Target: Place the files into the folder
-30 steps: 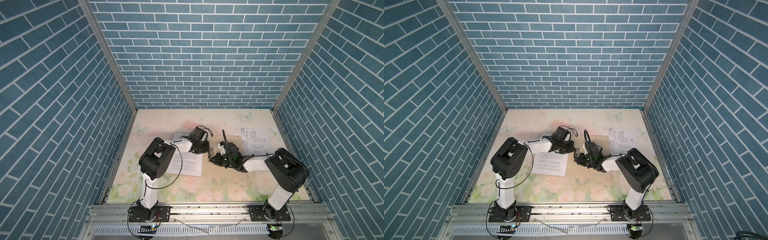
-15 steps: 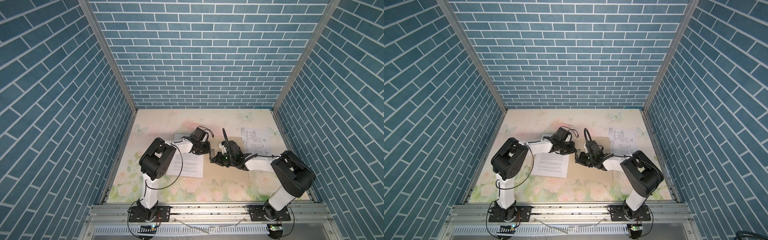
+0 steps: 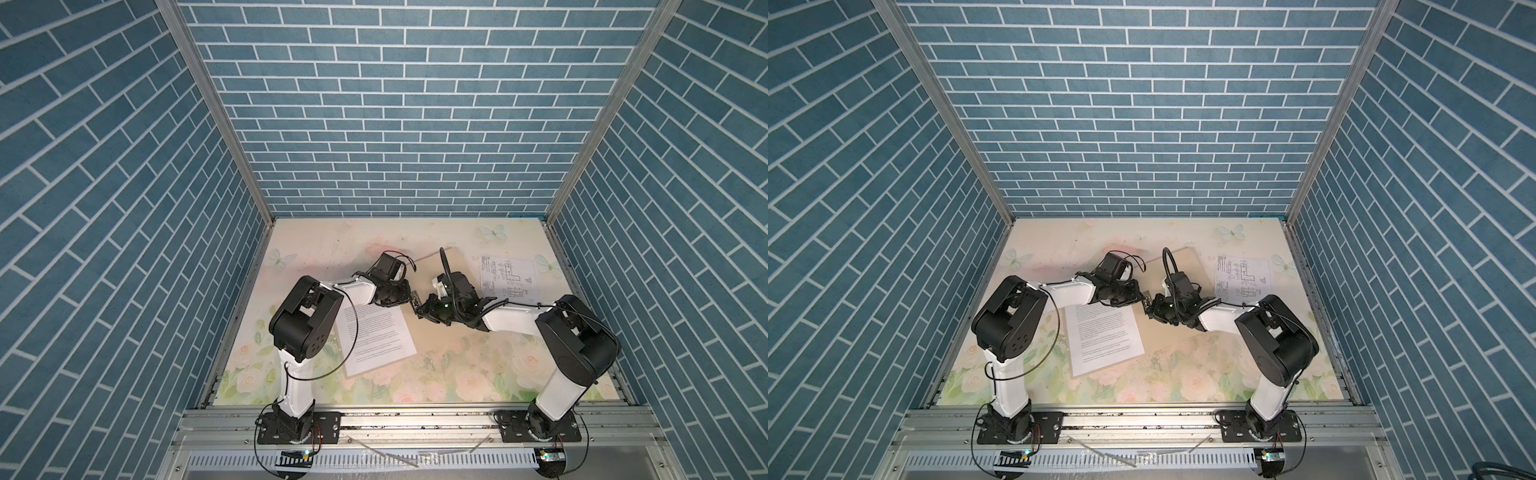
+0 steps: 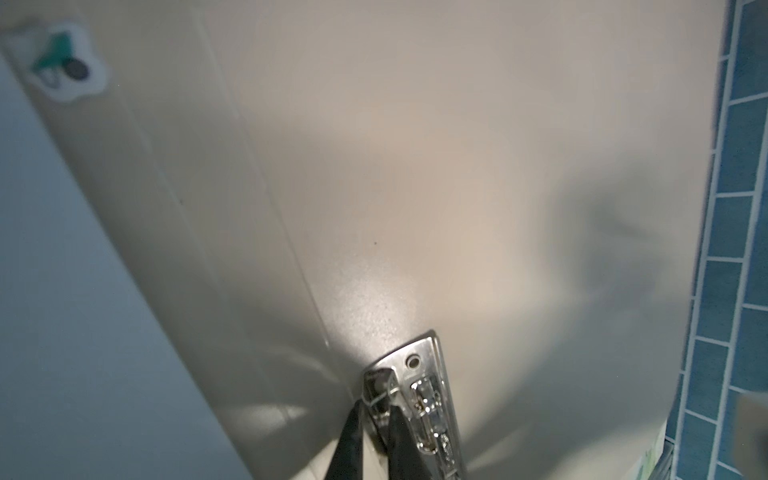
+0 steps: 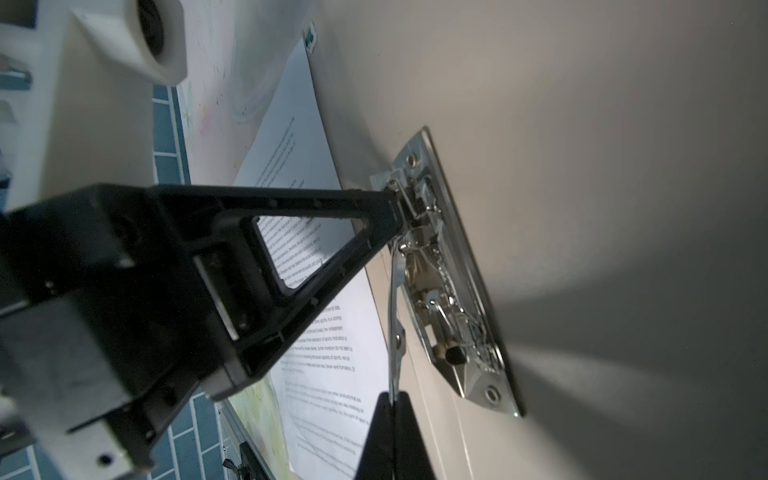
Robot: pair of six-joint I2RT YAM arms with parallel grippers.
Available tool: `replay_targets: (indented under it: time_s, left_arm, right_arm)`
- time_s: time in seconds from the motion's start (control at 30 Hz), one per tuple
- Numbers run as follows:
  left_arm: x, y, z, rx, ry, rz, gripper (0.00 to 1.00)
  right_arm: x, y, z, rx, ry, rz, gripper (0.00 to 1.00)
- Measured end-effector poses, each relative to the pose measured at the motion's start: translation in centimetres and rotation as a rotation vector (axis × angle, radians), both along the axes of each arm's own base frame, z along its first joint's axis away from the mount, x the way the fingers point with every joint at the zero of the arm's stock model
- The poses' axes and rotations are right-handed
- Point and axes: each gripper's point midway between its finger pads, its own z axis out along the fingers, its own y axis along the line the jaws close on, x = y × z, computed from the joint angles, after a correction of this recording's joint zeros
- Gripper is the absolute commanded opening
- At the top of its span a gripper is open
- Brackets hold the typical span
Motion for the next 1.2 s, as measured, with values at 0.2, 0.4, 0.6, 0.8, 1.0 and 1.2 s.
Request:
replay_targets:
  time_s: [0.2, 0.4, 0.6, 0.8, 1.0, 1.2]
  left_arm:
    - [0.3, 1.0, 0.1, 0.018, -0.007, -0.017, 0.33]
    - [0.2, 0.6, 0.8, -0.014, -0.009, -0.034, 0.52]
    - [-0.4, 0.1, 2.2, -0.07, -0.016, -0.032, 0.64]
    - [-0.1, -0.2, 4.5, -0.12, -0.053, -0.014, 0.71]
    - [-0.3, -0.3, 6.0, -0.179, -0.073, 0.015, 0.76]
    - [-1.5, 0.3, 5.5, -0.199, -0.033, 0.05, 0.83]
  right_arm:
    - [0.2, 1.3, 0.2, 0.016, 0.007, 0.009, 0.02]
    - [0.4, 2.1, 0.9, 0.045, -0.017, 0.02, 0.17]
    - [0.8, 1.9, 1.3, 0.044, -0.039, 0.012, 0.33]
    - [2.5, -0.2, 4.2, 0.029, -0.132, -0.034, 0.39]
    - [4.4, -3.9, 7.4, -0.012, -0.255, -0.113, 0.43]
    - [5.4, -9.0, 6.1, -0.156, -0.276, -0.182, 0.49]
